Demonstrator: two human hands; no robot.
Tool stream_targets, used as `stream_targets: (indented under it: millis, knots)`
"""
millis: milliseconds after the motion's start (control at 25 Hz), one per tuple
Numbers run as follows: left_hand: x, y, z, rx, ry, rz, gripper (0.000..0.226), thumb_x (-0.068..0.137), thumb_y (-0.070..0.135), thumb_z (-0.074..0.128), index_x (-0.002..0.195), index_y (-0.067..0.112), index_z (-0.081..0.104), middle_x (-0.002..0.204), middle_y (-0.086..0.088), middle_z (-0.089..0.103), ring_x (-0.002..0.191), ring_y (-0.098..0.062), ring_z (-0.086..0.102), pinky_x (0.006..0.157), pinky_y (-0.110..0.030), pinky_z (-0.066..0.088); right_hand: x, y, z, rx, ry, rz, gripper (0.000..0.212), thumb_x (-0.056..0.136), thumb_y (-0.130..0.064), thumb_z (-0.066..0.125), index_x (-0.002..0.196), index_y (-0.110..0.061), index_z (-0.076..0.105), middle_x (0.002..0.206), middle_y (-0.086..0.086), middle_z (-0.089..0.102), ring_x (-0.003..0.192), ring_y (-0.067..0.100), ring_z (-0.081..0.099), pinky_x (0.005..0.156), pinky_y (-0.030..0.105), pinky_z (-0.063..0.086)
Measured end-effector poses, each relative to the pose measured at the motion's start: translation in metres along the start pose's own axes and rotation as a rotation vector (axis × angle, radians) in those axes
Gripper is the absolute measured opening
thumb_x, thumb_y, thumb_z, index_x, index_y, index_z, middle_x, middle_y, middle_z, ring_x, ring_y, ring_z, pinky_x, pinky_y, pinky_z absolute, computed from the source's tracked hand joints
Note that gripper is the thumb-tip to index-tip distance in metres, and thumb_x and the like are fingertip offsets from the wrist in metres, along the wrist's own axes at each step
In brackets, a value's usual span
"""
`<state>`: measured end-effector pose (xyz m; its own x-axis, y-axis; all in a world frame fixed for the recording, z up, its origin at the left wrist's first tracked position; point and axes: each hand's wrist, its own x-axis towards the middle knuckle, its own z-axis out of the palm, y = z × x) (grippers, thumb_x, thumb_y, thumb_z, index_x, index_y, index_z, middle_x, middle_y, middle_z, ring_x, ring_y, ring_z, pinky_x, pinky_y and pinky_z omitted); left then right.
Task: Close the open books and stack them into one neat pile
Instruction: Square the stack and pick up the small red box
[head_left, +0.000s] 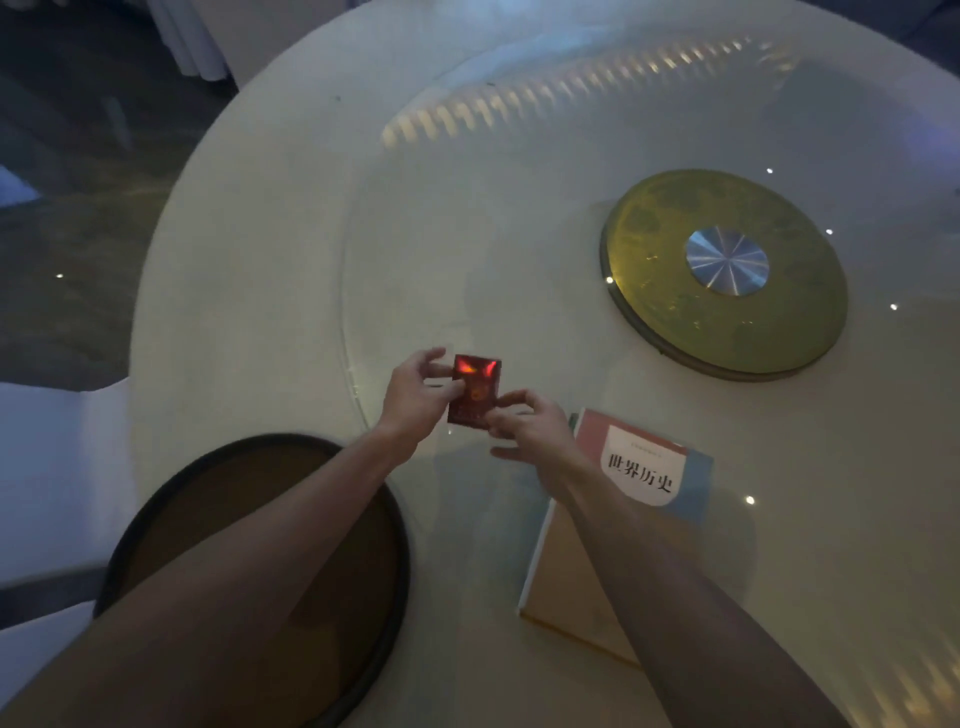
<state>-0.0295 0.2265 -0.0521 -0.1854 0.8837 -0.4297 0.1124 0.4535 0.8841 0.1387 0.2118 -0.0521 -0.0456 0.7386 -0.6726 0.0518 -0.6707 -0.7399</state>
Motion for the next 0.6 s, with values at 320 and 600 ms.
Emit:
stream_targets:
  millis: [320,600]
  knots:
    - [-0.088,-0.067,-0.101,0.137,-0.005,0.093,0.02,0.088,0.007,0.072,0.105,0.014,0.079,0.093,0.004,0.077,0.08,-0.005,0.072,0.068,-0.016,0.054,-0.089,0.076,0.116,-0.024,-0.158,0.132,0.015,0.093,-0.008,0.067,0.107,-0.006,0.068,0.097,0.012,0.072,0.085,0.021,0.071,0.076,0.034,0.061]
    - [-0.117,-0.12,-0.155,0.424,-0.059,0.036,0.024,0.092,0.016,0.068,0.115,0.018,0.075,0.113,0.004,0.075,0.108,-0.008,0.067,0.094,-0.03,0.056,-0.128,0.112,0.166,0.124,-0.196,0.313,0.013,0.1,-0.007,0.059,0.11,-0.007,0.066,0.117,0.021,0.072,0.109,0.032,0.073,0.1,0.046,0.058]
